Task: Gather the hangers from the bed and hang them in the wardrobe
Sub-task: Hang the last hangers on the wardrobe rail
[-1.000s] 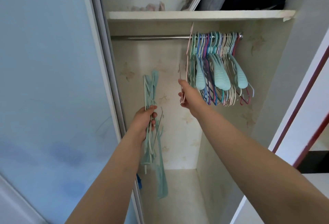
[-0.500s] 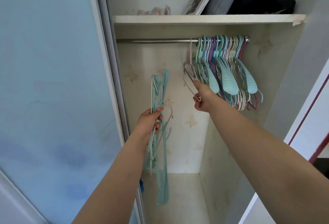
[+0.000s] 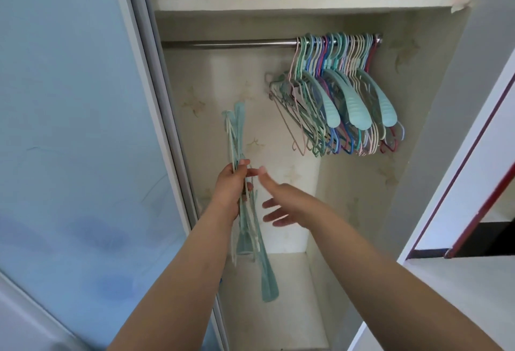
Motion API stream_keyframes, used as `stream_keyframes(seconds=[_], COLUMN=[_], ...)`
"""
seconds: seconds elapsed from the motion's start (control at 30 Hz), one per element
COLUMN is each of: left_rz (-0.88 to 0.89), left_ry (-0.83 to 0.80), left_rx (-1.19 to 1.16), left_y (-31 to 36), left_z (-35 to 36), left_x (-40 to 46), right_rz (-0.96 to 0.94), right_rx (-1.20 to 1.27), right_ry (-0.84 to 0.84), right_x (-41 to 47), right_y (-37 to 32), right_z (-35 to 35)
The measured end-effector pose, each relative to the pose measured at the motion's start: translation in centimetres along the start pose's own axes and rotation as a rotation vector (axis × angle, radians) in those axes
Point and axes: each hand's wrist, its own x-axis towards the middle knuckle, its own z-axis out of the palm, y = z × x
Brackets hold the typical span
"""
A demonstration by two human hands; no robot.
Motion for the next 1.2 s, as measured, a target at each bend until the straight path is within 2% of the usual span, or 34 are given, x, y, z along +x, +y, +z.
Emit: stream_keyframes(seconds=[0.1,0.2,0.33,0.47,0.6,0.77,0.93,1.03,1.2], left_rz=[0.036,0.051,0.042,0.025,-0.075,-0.094,-0.19,-0.224,-0.246], left_ry=[0.022,0.011,0.027,0.046,0.006,-0.062,-0.247,-0.344,-0.359], left_rx=[0.046,0.109,0.189,0.259,0.169,0.182,0.016,0.002,0.027], left_y=[-0.5,-1.3,-2.4,-3.7,-4.2,-4.8,-4.8,-4.5,-4.6], left_z=[0.7,0.9,0.1,-1.2,-1.6,-1.4,-1.1,-1.0,-0.7], left_x=[-0.7,-1.0,-0.9,-1.3,-2.1,-2.4,-2.4,-2.7,-3.4], right_rz=[-0.026,-0.034,-0.002,-0.055,-0.082,-0.135,-0.191,-0.22,-0.253], right_rx=[-0.171,-0.064,0.12,-0.003,-0.01,0.101,0.212,0.279,0.371], right_ry=[-0.147,-0.156,0.045,0.249,0.401,0.478,0.475,0.505,0.52], right_x=[-1.0,-1.2,-0.6,0.3,0.4,1.0,1.5,1.6,1.8], right_y=[0.8,2.2,3.8,5.8,9.2,13.1,15.1,15.7,16.2], right_z=[1.9,1.8,1.1,-0.6,-2.1,-2.3,-2.2,-2.3,-1.1])
